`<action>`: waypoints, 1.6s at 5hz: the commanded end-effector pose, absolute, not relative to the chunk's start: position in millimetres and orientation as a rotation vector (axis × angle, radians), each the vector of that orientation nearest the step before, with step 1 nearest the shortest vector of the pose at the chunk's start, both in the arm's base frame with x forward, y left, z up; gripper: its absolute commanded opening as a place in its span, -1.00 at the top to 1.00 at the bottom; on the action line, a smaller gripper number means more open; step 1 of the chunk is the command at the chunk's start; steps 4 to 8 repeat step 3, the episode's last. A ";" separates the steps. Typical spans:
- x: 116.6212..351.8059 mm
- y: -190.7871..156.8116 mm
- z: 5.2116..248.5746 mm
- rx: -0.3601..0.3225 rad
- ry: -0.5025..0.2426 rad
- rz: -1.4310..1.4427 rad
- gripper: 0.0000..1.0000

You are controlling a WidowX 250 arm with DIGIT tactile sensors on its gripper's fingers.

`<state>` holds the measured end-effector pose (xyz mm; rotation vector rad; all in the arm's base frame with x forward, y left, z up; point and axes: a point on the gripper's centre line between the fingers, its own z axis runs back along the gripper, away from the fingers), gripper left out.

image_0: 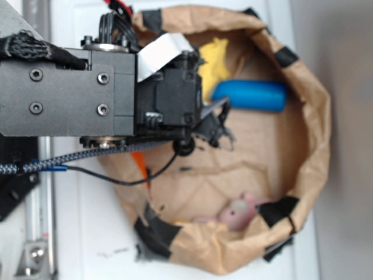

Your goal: Grab the yellow cloth.

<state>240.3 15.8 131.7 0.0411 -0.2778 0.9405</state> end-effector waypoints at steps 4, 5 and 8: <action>255.9 38.3 209.9 -0.007 -0.173 0.332 1.00; 255.9 38.3 209.9 -0.007 -0.173 0.332 1.00; 255.9 38.3 209.9 -0.007 -0.173 0.332 1.00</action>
